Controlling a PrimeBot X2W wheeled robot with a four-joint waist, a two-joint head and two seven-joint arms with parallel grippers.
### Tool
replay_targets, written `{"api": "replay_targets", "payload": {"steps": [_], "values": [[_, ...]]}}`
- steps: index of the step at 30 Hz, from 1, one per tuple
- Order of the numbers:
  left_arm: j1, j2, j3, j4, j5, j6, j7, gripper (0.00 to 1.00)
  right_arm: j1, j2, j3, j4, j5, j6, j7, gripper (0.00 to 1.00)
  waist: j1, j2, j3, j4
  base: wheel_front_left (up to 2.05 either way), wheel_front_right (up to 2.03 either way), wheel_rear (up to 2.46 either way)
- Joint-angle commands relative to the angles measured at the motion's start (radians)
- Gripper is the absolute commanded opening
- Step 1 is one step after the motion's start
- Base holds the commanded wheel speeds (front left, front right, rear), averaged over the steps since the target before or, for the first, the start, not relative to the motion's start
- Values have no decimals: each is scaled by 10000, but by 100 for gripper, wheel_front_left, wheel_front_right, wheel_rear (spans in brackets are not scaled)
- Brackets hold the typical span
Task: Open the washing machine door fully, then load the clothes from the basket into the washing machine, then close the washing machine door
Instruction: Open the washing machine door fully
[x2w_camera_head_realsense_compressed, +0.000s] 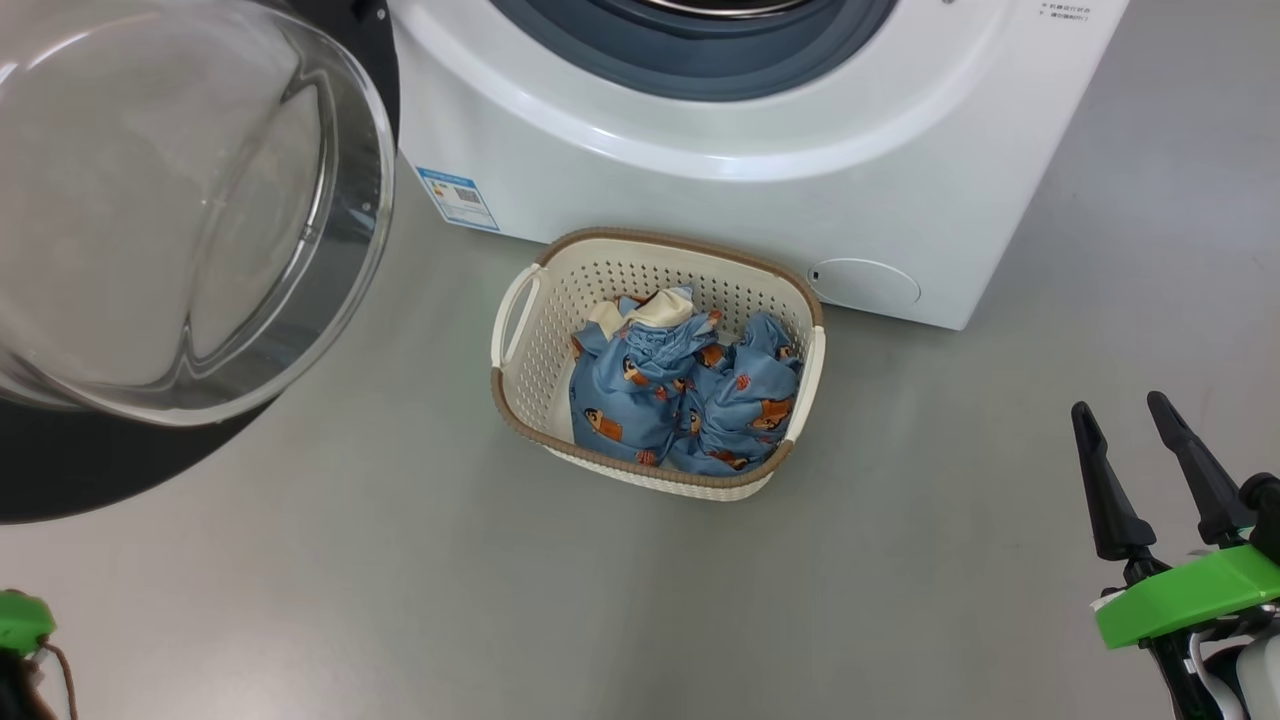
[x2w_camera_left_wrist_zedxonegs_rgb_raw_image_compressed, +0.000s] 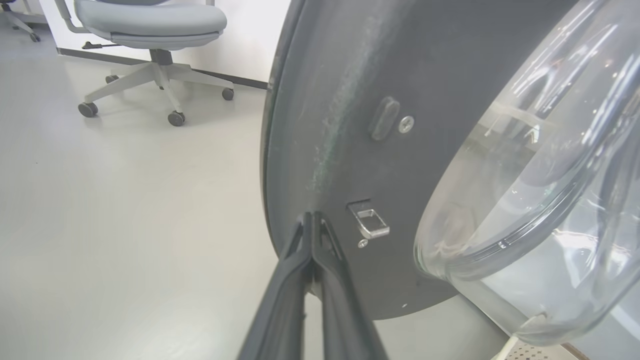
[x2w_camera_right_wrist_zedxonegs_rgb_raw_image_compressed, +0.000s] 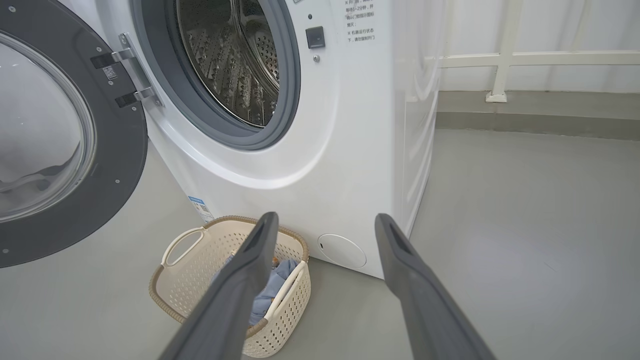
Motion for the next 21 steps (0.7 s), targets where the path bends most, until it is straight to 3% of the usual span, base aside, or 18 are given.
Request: {"api": "replay_targets", "payload": {"steps": [1,13,15,18,20,21], "values": [[353,416,31,-463,-152,-25,-63,0,100,-61,223,-197,5,40,-132,100,0,-1,-83,49,0,0,0],[1627,-511,-867,-2472,-330,-26,-63,1,205,73,197,-202,48,40,-132,100,0,-1,-344,1,0,0,0],[1784,-616,-1109,-2817,-452,-26,-63,27,210,101,202,-197,56,40,-132,100,0,-1,-389,-41,0,0,0],[2079,-708,-1501,-3299,-730,-26,-63,54,226,159,211,-213,57,40,-132,100,0,-1,-462,-136,0,0,0],[2315,-735,-1822,-3603,-899,-26,-63,89,248,186,213,-220,68,40,-132,100,0,-1,-508,-212,0,0,0],[2414,-746,-1968,-3751,-990,-26,-63,98,254,198,197,-230,73,40,-132,100,0,-1,-520,-249,0,0,0]]}}
